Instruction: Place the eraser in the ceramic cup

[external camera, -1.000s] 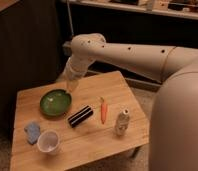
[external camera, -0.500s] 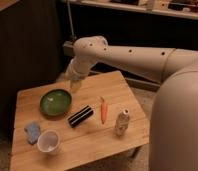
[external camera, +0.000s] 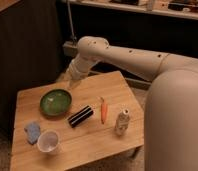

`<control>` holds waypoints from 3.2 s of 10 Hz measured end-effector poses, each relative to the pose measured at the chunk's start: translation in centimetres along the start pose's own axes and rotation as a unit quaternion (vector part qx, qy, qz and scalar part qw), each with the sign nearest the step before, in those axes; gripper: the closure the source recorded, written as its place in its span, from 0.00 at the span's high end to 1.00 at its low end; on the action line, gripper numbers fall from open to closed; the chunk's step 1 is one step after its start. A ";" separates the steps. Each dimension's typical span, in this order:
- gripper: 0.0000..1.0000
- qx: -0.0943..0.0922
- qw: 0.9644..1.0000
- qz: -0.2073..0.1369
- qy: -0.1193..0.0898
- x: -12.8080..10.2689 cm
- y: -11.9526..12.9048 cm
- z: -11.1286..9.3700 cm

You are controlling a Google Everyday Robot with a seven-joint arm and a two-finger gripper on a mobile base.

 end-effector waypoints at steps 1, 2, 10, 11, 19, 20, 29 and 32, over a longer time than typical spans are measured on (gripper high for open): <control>0.30 -0.020 1.000 -0.018 -0.010 -0.3 0.3 0.4; 0.36 -0.041 0.999 -0.032 -0.016 -1.1 0.8 0.8; 0.80 -0.116 0.989 -0.055 0.076 -2.1 7.8 4.6; 0.80 -0.121 0.988 -0.058 0.077 -2.5 8.4 5.8; 0.80 -0.093 0.991 -0.052 0.084 -0.6 12.1 11.5; 0.80 -0.089 0.991 -0.049 0.086 0.2 12.1 11.8; 0.80 -0.113 0.988 -0.063 0.080 3.8 14.7 16.8; 0.80 -0.119 0.988 -0.060 0.077 4.4 15.4 17.0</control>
